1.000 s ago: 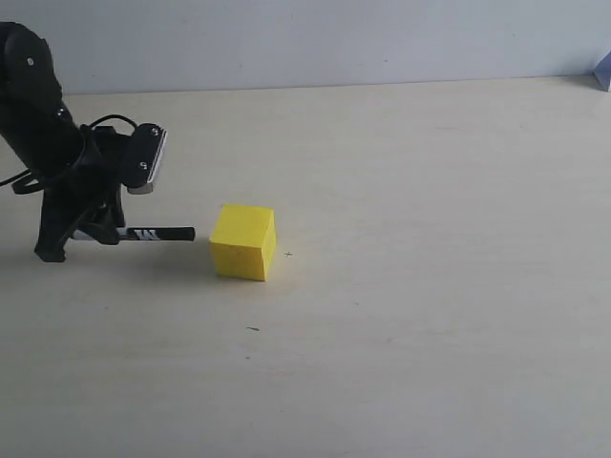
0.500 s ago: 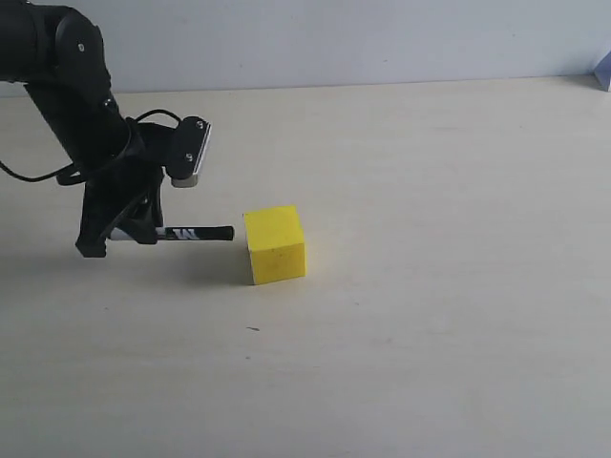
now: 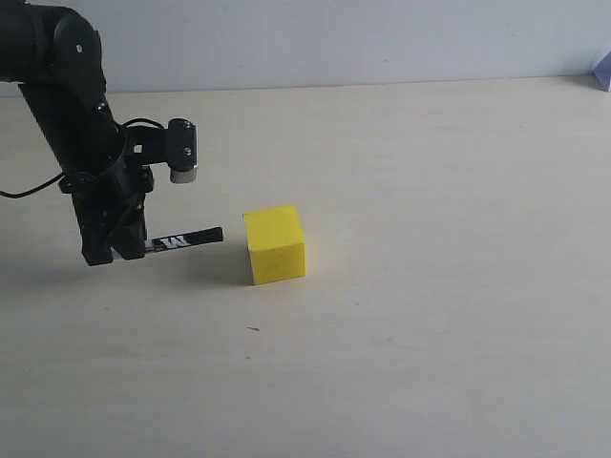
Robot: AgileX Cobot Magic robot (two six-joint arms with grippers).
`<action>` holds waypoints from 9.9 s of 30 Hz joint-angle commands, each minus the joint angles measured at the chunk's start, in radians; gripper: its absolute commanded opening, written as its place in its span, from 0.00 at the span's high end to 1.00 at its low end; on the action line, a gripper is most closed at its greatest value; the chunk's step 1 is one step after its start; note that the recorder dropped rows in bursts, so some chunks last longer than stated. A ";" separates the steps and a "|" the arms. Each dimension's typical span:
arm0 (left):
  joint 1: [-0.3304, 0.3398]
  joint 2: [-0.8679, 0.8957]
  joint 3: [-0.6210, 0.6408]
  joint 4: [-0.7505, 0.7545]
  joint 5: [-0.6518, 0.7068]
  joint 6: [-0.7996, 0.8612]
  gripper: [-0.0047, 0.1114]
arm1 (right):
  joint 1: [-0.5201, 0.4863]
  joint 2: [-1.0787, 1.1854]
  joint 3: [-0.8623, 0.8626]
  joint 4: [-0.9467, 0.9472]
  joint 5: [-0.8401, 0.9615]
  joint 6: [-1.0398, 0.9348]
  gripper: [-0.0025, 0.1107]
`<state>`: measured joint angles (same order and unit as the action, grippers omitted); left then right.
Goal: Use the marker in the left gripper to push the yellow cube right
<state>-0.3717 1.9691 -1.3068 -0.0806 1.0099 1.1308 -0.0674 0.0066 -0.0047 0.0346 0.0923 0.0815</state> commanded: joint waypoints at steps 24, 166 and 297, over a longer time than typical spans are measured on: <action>-0.174 0.071 -0.091 0.022 -0.088 -0.067 0.96 | 0.003 -0.007 0.005 0.001 -0.005 -0.002 0.98; -0.377 0.323 -0.558 0.167 0.171 -0.287 0.96 | 0.003 -0.007 0.005 0.001 -0.005 -0.002 0.98; -0.447 0.377 -0.693 0.136 0.211 -0.496 0.96 | 0.003 -0.007 0.005 0.001 -0.005 -0.002 0.98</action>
<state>-0.8150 2.3318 -1.9913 0.0268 1.2199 0.6789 -0.0674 0.0066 -0.0047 0.0346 0.0923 0.0815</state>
